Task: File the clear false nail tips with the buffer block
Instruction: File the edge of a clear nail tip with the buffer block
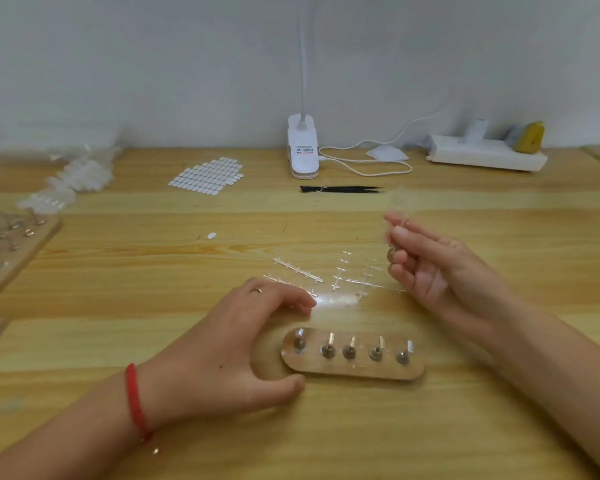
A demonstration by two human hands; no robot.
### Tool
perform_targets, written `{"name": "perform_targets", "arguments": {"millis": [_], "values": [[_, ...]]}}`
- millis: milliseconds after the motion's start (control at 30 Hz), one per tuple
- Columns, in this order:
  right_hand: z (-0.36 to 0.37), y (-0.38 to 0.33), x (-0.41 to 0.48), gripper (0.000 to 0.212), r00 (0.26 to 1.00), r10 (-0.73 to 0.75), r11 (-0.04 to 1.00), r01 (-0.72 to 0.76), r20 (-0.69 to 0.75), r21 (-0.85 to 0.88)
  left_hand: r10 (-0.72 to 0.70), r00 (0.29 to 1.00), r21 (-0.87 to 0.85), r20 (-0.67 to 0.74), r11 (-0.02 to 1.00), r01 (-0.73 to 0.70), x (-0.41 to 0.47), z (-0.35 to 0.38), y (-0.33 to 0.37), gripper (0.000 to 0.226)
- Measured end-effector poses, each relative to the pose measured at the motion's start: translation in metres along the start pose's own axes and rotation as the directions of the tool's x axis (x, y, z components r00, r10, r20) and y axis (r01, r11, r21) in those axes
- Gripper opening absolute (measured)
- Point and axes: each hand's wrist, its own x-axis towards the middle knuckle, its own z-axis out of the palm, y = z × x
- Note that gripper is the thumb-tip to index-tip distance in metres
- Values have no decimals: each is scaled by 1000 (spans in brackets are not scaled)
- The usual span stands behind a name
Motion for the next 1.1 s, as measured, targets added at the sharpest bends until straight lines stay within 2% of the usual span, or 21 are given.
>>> {"name": "perform_targets", "arguments": {"millis": [67,167,267,333,400,500,600,667,833,1100], "values": [[9,10,-2,24,999,-21,999,20,-39,-40,8,1000,17,-30,1000,-7,0,4,1,58],[16,18,-5,25,995,-67,974,49,-73,-223,4,999,6,-42,1000,-4,-1,5,3,58],[17,19,-8,22,994,-77,955,52,-74,-292,-1,1000,-11,-18,1000,1,-4,3,5,56],[19,20,-9,23,994,-80,946,52,-76,-319,-83,996,-195,-12,978,79,1,-1,9,48],[22,20,-9,27,994,-89,934,63,-57,-353,-202,977,-403,-70,901,158,12,-6,10,40],[25,22,-10,30,994,-105,910,82,-34,-407,-303,937,-390,-172,895,218,34,-2,14,24],[25,22,-10,31,994,-107,906,90,-19,-415,-342,929,-459,-139,854,246,46,7,20,8],[24,21,-8,31,996,-92,907,85,2,-412,-375,921,-529,-107,806,267,47,10,20,10],[20,18,-7,31,998,-22,925,41,57,-377,-406,904,-598,-135,761,252,48,11,12,25],[24,19,-9,26,998,-45,901,22,-42,-432,-407,911,-622,-71,732,278,46,5,9,30]]}}
